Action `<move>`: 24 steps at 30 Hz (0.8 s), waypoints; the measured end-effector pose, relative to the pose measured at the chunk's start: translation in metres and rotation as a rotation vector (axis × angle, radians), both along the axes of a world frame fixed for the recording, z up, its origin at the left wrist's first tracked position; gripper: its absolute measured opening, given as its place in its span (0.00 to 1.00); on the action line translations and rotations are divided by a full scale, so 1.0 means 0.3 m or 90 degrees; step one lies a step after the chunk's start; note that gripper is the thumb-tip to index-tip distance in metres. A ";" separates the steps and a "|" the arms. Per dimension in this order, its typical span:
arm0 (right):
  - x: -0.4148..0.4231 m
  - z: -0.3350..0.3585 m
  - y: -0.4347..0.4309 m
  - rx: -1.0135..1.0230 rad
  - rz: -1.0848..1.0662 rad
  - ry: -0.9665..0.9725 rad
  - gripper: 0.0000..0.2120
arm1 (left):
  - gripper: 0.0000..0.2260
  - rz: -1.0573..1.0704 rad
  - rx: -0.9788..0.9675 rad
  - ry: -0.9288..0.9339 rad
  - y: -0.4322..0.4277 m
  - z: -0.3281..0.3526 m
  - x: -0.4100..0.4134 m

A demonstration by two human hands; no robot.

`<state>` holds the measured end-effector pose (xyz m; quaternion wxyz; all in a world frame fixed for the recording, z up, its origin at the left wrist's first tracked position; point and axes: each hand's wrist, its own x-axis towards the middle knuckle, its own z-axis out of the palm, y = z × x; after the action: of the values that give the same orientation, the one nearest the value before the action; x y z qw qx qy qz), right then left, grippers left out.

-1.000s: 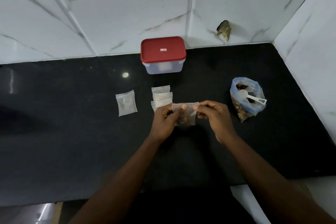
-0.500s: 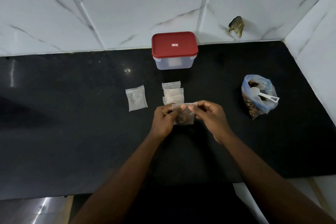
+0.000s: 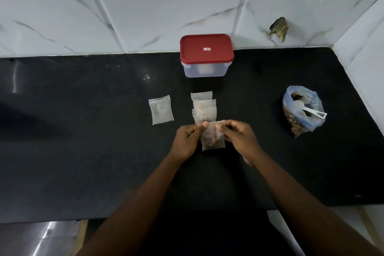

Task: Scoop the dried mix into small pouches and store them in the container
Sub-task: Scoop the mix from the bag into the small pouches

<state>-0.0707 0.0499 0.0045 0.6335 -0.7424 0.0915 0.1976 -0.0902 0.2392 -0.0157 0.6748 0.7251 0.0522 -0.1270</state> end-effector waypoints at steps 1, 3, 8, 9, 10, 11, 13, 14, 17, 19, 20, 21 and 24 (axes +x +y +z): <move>0.003 -0.004 0.001 0.008 -0.010 0.007 0.06 | 0.21 0.003 0.004 0.006 0.005 -0.007 0.002; 0.011 -0.008 0.005 0.019 -0.025 0.013 0.06 | 0.23 0.009 0.007 0.014 0.012 -0.015 0.008; 0.029 -0.015 0.036 0.035 -0.088 0.031 0.07 | 0.16 0.065 -0.026 0.026 0.016 -0.019 0.017; 0.031 -0.020 0.044 0.036 -0.094 0.037 0.07 | 0.15 0.075 -0.029 0.028 0.018 -0.016 0.017; 0.031 -0.025 0.052 0.035 -0.102 0.041 0.08 | 0.15 0.080 -0.026 0.031 0.023 -0.018 0.018; 0.032 -0.031 0.058 0.033 -0.113 0.045 0.08 | 0.14 0.088 -0.024 0.037 0.028 -0.022 0.018; 0.033 -0.043 0.064 0.031 -0.133 0.051 0.08 | 0.09 0.109 -0.018 0.056 0.042 -0.037 0.023; 0.034 -0.047 0.065 0.023 -0.135 0.052 0.07 | 0.07 0.118 -0.008 0.062 0.049 -0.045 0.028; 0.040 -0.064 0.067 -0.015 -0.139 0.038 0.08 | 0.05 0.140 0.026 0.067 0.056 -0.058 0.037; 0.048 -0.068 0.069 -0.059 -0.148 0.013 0.09 | 0.04 0.163 0.038 0.060 0.049 -0.051 0.041; 0.052 -0.068 0.069 -0.090 -0.142 0.000 0.09 | 0.04 0.172 0.048 0.056 0.045 -0.045 0.043; 0.056 -0.067 0.068 -0.116 -0.134 -0.006 0.08 | 0.03 0.178 0.059 0.052 0.041 -0.040 0.045; 0.059 -0.054 0.061 -0.144 -0.117 -0.008 0.07 | 0.03 0.193 0.074 0.051 0.038 -0.030 0.047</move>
<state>-0.0529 0.0682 -0.0118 0.5619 -0.7987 0.1769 0.1228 -0.0762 0.2506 -0.0247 0.6405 0.7412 0.1950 -0.0490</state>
